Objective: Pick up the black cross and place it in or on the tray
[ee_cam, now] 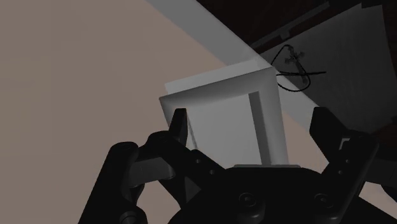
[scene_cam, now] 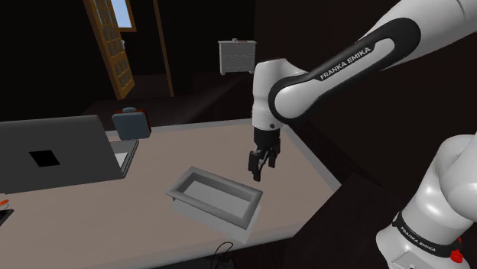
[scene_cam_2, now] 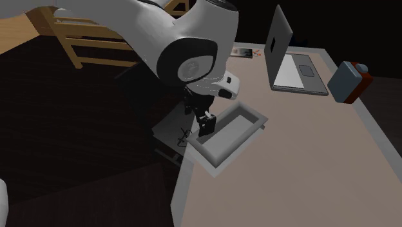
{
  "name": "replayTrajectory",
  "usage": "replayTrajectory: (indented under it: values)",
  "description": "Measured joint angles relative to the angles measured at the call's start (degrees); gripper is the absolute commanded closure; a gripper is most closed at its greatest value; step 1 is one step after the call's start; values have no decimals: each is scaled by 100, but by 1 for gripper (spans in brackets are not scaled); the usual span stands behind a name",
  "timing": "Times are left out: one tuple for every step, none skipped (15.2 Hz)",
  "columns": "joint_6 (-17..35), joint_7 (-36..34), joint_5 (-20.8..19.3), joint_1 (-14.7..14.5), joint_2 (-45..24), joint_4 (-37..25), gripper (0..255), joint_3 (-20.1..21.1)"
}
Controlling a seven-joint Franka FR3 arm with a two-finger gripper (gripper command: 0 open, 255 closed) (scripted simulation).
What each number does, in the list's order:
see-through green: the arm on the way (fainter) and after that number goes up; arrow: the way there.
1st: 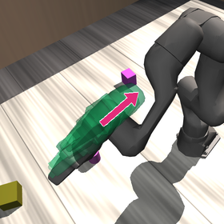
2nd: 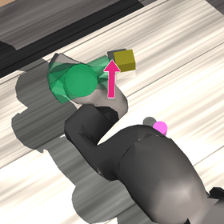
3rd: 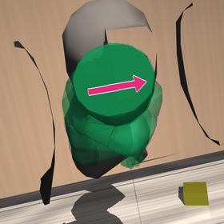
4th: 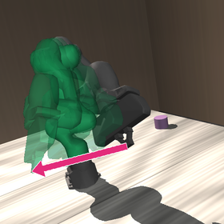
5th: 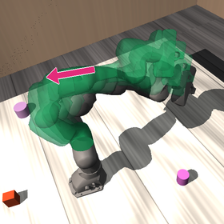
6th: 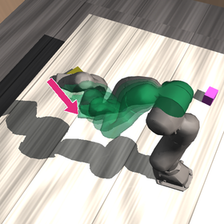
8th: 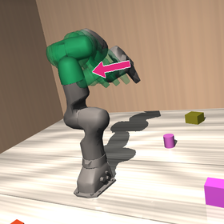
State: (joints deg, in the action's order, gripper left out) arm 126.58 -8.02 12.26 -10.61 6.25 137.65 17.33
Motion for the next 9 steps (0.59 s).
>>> replayTrajectory:
  values:
    - [123,-23,-28,-16,-251,-127,0,32]
    - [218,-68,-47,-47,-472,-251,0,72]
    - [343,-123,-79,-84,-722,-373,0,114]
    - [494,-142,-98,-115,-941,-434,0,142]
    - [585,-169,-119,-149,-1135,-534,0,168]
    - [707,-219,-162,-195,-1381,-658,0,194]
    - [773,-288,-175,-257,-1542,-753,0,235]
    - [857,-323,-227,-301,-1780,-908,0,246]
    - [946,-397,-272,-372,-2010,-1048,0,269]
